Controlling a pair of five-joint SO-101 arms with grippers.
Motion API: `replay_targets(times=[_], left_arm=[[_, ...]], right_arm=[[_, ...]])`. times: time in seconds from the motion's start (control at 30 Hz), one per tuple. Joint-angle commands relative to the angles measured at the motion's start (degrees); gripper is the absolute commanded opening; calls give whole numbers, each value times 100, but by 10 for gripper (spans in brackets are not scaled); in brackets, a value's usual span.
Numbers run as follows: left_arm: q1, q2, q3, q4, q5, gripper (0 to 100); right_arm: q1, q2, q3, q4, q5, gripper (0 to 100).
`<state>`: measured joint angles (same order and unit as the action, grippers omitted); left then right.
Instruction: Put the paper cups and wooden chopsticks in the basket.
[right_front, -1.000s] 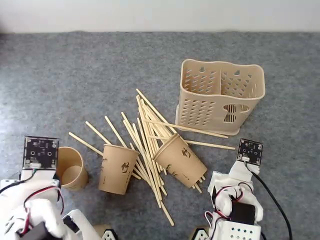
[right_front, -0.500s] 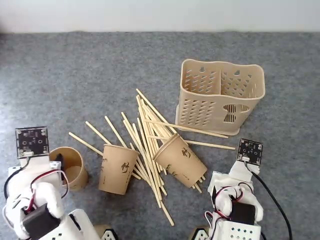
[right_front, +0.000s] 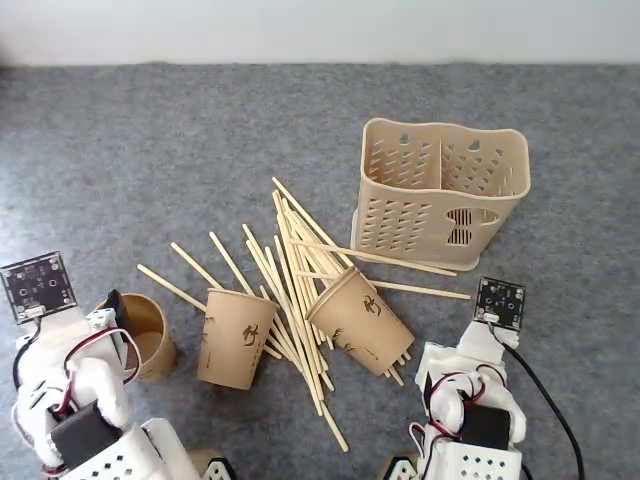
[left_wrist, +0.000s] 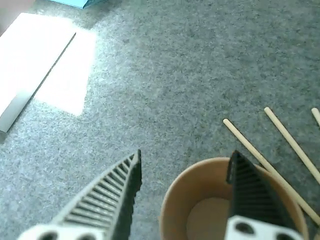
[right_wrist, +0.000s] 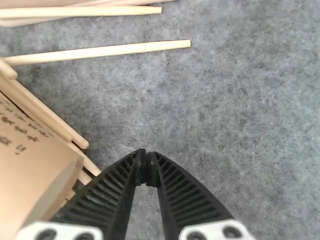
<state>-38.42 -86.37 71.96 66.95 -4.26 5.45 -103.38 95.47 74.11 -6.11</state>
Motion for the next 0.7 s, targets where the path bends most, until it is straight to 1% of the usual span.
replay_targets(times=[0.0, 0.03, 0.1, 0.17, 0.27, 0.43, 0.5, 0.57, 0.67], left_arm=[[9, -53, 110, -255, 114, 265], [-26, -53, 154, -316, 123, 265], [-246, -53, 198, -431, 132, 265], [-492, -53, 207, -527, 141, 265], [-782, -53, 207, -598, 378, 265], [-949, -53, 189, -633, 448, 265], [-949, -53, 198, -624, 448, 265], [-949, -53, 207, -624, 448, 265], [-958, -53, 215, -624, 448, 265]], right_arm=[[-154, -57, -457, -233, 1169, 9], [-163, -57, -571, -347, 1714, 9], [-127, -57, -651, -910, 2699, 9], [-154, -48, -651, -1332, 3262, 9], [-321, -4, -800, -1596, 3332, 9], [-822, 4, -1609, -1200, 3332, 51], [-1051, 48, -1987, -1103, 3332, 43], [-1288, 277, -2330, -1068, 3332, 39], [-1604, 1121, -2831, -1068, 3270, 40]])
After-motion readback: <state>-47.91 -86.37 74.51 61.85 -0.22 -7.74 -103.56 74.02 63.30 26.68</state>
